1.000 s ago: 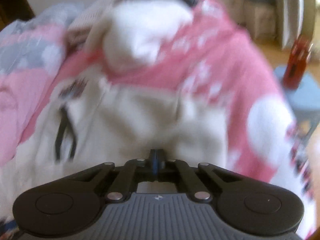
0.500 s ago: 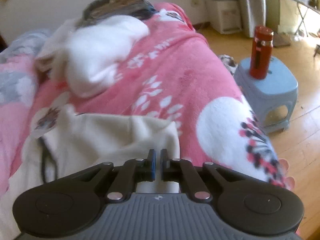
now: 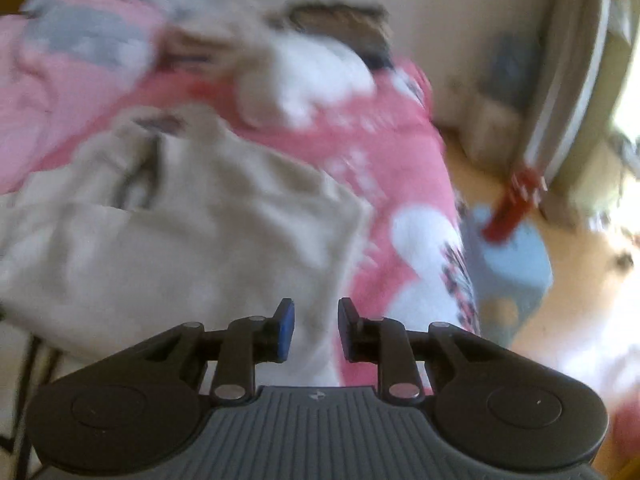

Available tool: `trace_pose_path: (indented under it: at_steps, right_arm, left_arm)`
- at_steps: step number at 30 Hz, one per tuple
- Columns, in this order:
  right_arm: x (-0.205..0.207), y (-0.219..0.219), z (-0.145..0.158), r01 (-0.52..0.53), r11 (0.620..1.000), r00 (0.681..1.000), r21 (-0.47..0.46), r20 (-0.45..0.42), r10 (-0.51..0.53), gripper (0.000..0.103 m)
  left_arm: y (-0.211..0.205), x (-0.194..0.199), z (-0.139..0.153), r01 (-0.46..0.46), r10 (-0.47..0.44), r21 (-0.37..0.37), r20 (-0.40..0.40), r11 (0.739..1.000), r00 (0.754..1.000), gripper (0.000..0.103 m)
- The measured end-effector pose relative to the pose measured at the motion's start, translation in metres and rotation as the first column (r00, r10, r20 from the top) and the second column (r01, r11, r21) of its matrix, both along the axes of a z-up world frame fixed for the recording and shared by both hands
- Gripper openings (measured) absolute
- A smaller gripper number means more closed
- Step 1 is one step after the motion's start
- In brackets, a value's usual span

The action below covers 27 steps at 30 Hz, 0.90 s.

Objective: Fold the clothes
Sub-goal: 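Release the hem and raise both tools above the folded hoodie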

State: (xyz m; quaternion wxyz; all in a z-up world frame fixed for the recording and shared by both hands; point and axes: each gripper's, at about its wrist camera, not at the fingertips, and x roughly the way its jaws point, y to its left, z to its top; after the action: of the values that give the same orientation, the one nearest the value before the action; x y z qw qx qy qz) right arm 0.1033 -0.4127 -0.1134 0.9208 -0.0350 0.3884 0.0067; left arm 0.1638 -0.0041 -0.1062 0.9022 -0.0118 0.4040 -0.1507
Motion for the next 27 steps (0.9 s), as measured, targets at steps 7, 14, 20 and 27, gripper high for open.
trace_pose_path:
  at_steps: [7,14,20,27]
  right_arm:
    - [-0.011,0.045,-0.050,-0.130,0.990,0.990,-0.048,-0.062,0.127,0.025]
    - [-0.019,0.063,-0.017,-0.174,0.984,0.983,0.044,0.062,0.171,0.026]
    - [0.000,0.076,-0.045,-0.172,0.984,0.985,0.054,-0.004,0.173,0.026]
    - [-0.001,0.059,-0.060,-0.150,0.978,0.989,0.146,0.021,0.148,0.026]
  left_arm:
    - [-0.007,-0.007,0.001,-0.005,0.005,0.033,0.028,0.999,1.000,0.046]
    - [-0.015,-0.021,0.031,0.018,-0.022,0.034,0.130,0.999,0.991,0.047]
    - [-0.055,0.018,0.040,0.129,-0.120,-0.034,0.201,0.991,0.972,0.047]
    - [-0.076,0.054,-0.005,0.097,-0.096,-0.009,0.093,0.995,0.991,0.038]
